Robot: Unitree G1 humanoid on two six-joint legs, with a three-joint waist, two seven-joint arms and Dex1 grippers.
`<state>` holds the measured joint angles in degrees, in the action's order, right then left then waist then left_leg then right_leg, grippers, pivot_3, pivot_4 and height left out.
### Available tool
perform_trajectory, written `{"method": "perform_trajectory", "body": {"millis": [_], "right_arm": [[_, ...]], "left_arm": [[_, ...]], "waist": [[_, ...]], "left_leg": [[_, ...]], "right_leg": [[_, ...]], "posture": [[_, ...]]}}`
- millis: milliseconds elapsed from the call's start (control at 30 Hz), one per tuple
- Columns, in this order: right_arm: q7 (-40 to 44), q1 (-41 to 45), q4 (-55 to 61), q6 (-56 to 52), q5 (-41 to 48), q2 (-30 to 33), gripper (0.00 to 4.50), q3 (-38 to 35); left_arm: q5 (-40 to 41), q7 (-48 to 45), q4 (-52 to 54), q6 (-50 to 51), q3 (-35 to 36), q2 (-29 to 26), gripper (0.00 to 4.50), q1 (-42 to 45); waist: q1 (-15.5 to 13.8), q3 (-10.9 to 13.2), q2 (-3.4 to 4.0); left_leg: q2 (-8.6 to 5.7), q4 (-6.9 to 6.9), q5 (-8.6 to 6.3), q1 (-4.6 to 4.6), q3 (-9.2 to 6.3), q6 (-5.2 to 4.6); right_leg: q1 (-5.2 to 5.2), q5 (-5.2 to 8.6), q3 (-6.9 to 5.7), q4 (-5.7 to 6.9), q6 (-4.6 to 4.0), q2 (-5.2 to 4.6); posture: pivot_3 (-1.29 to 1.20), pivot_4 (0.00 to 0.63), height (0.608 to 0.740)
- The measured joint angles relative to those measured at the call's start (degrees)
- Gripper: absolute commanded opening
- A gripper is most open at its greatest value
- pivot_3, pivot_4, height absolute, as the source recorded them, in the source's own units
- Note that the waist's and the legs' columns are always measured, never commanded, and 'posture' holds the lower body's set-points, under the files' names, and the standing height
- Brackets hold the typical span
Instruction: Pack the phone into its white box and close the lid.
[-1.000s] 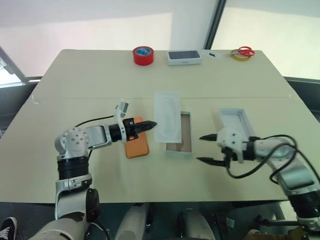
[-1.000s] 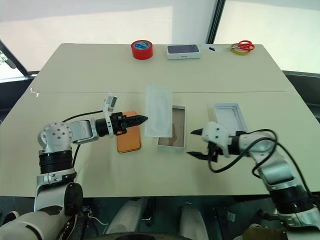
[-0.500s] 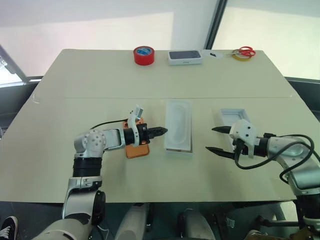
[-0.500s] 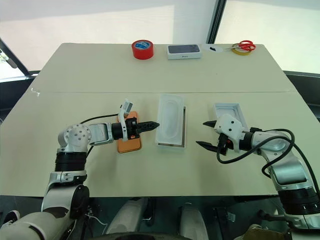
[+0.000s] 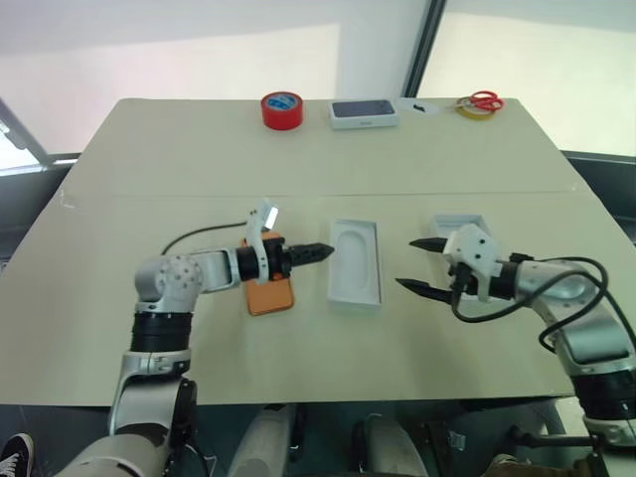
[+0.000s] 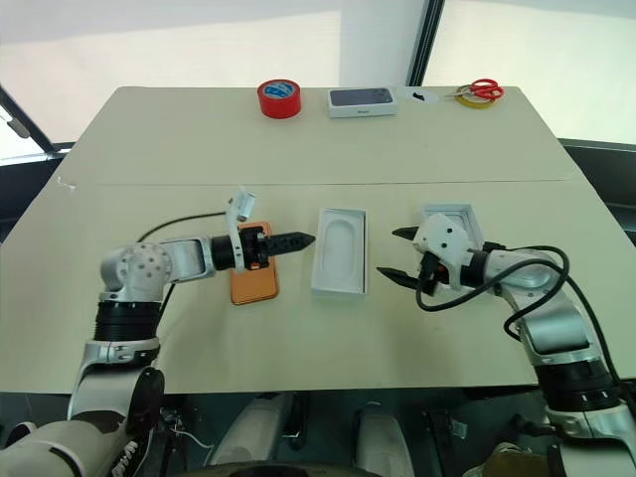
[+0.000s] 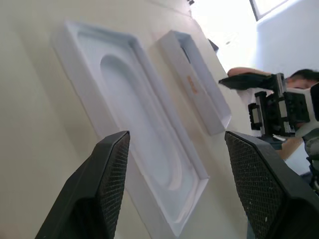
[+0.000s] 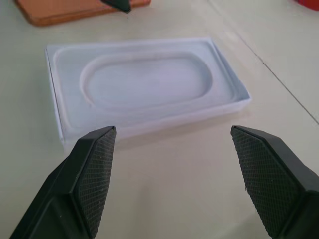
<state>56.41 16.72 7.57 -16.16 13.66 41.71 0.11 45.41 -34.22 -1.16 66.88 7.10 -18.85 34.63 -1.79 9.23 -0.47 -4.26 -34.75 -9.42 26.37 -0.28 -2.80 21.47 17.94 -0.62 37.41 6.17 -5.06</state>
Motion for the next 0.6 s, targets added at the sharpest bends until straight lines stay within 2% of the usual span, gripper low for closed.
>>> {"method": "perform_trajectory", "body": {"millis": [33,100,233,267,400,600], "right_arm": [[-0.7,1.2,0.0,-1.0,0.1,-1.2,3.06,0.6],[-3.0,4.4,-0.1,-2.2,-1.3,-3.9,2.05,3.3],[-6.7,7.8,-1.9,-1.1,-5.2,-9.2,0.04,8.1],[-7.4,8.4,-2.6,-0.8,-6.1,-10.1,0.04,9.1],[-9.6,11.8,-8.3,-0.6,-12.2,-13.0,0.04,15.7],[-8.5,14.2,-11.2,1.1,-18.2,-12.5,0.04,21.4]], "left_arm": [[-1.0,-1.3,1.9,-2.5,-0.4,-1.7,3.27,-1.0],[-4.3,-5.0,5.5,-9.9,-1.7,-6.3,3.27,-4.4],[-8.4,-9.8,6.2,-17.9,-2.0,-11.2,3.27,-8.8],[-9.1,-10.6,6.2,-19.2,-2.0,-11.9,3.27,-9.5],[-14.8,-14.5,6.9,-35.0,-1.3,-13.9,3.27,-14.8],[-16.9,-18.1,8.4,-45.3,1.4,-16.8,3.27,-21.3]], "waist": [[0.3,0.0,0.01],[0.9,0.0,0.04],[1.2,0.0,0.03],[1.2,0.0,0.03],[1.0,0.0,0.04],[1.6,0.0,0.08]], "left_leg": [[0.00,0.05,0.02,0.00,0.00,0.04],[0.00,0.20,0.07,-0.02,0.00,0.11],[-0.02,0.43,0.16,-0.02,0.00,0.23],[-0.02,0.46,0.17,-0.02,0.00,0.24],[-0.02,0.60,0.26,0.01,0.00,0.38],[-0.02,0.65,0.23,-0.01,0.02,0.33]], "right_leg": [[0.00,0.00,0.00,-0.02,0.00,0.00],[0.05,0.00,0.01,-0.06,-0.01,0.00],[0.19,0.00,0.02,-0.09,-0.03,-0.01],[0.23,0.00,0.02,-0.08,-0.03,-0.01],[0.33,0.00,0.02,-0.08,-0.04,-0.01],[0.39,-0.01,0.03,-0.05,-0.05,0.00]], "posture": [[0.00,0.150,0.738],[0.00,0.150,0.738],[0.00,0.150,0.738],[0.00,0.150,0.738],[0.00,0.150,0.738],[0.00,0.150,0.738]]}}
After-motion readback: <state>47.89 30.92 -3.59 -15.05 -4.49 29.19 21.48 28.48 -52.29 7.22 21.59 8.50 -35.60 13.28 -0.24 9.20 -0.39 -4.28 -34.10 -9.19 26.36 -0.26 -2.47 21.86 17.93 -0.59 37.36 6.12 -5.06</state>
